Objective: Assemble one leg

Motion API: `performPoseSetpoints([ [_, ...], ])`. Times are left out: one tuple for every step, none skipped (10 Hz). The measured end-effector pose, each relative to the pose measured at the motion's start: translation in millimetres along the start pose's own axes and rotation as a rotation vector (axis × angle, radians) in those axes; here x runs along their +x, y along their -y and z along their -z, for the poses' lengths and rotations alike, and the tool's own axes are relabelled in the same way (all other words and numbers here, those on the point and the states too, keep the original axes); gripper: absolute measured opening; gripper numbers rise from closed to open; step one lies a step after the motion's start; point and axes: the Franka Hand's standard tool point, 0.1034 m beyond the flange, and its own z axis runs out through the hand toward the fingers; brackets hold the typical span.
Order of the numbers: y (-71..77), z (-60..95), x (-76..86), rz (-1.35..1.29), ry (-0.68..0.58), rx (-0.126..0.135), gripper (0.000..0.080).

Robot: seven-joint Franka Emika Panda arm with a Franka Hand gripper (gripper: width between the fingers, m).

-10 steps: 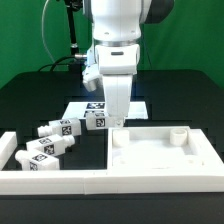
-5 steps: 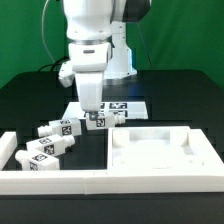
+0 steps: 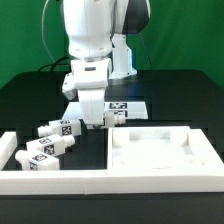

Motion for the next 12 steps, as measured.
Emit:
performPoseSetpoints([
  [0.1, -0.2, 0.0, 0.000, 0.000, 0.000, 0.0406],
  [0.1, -0.2, 0.0, 0.000, 0.000, 0.000, 0.0281],
  [0.0, -0.1, 1.3, 0.003, 0.000, 0.000, 0.0281],
  [1.1, 2.3, 14.8, 0.035, -0.003, -0.001, 0.0281],
  [2.7, 3.8, 38.3, 0.087, -0.012, 0.006, 0.0281],
  [1.5, 3.6, 57.4, 0.139, -0.024, 0.005, 0.0281],
  [-0.5, 4.7, 66.5, 0.158, -0.028, -0.005, 0.0281],
  [0.2, 4.0, 64.5, 0.151, -0.028, -0.003, 0.0281],
  [0.6, 3.5, 63.7, 0.149, -0.028, -0.001, 0.0282],
  [0.6, 3.4, 63.8, 0.149, -0.028, -0.001, 0.0282],
  [1.5, 3.6, 65.9, 0.173, -0.029, -0.007, 0.0282],
  [8.5, 4.7, 78.1, 0.332, -0.040, -0.055, 0.0282],
])
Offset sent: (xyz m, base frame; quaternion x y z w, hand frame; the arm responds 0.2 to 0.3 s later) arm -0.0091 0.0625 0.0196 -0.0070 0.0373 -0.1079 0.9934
